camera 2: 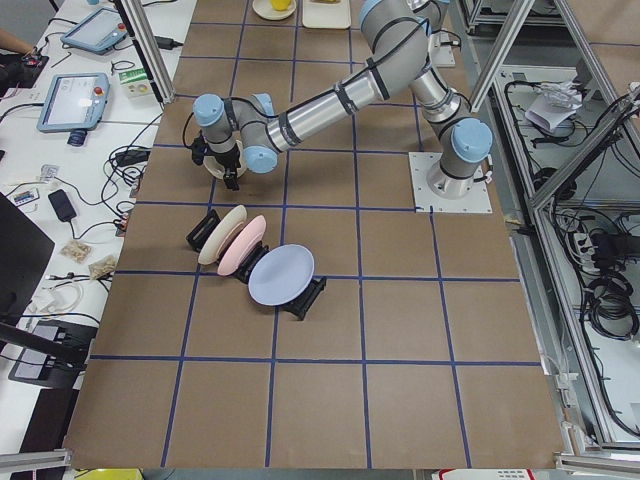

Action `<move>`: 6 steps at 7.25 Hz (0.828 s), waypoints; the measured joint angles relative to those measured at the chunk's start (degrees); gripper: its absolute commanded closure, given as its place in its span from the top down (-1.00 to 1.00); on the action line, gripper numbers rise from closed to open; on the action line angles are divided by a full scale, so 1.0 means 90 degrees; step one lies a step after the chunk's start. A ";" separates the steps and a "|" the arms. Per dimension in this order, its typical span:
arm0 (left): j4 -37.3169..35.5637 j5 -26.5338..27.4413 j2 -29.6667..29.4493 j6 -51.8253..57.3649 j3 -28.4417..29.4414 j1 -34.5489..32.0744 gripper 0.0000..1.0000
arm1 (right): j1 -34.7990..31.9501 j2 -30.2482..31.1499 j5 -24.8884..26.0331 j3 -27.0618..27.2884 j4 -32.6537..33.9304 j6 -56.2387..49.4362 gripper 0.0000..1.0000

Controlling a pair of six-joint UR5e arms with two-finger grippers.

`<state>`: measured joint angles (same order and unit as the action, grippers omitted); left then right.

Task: Place bowl and put lemon in it

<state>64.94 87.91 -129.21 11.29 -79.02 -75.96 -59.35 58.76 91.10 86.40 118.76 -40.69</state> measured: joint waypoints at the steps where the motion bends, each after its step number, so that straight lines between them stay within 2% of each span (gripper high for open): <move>1: -0.0097 -0.0007 -0.0042 -0.0020 0.0030 0.0002 0.25 | 0.0073 -0.0078 0.0031 0.0008 0.0003 -0.0046 1.00; 2: -0.0164 -0.0034 -0.0061 -0.0026 0.0036 0.0002 -0.30 | 0.0108 -0.0138 0.0028 0.0022 0.0001 -0.0081 1.00; 3: -0.0201 -0.0109 -0.0071 -0.0032 0.0038 0.0003 -0.95 | 0.0123 -0.0195 0.0004 0.0044 -0.0001 -0.0092 1.00; 6: -0.0224 -0.0399 -0.0064 0.0035 0.0044 0.0003 -1.00 | 0.0129 -0.0317 -0.0041 0.0092 -0.0001 -0.0131 1.00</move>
<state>62.93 84.32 -129.79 11.61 -78.63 -75.94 -58.19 55.91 90.73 87.23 118.76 -41.86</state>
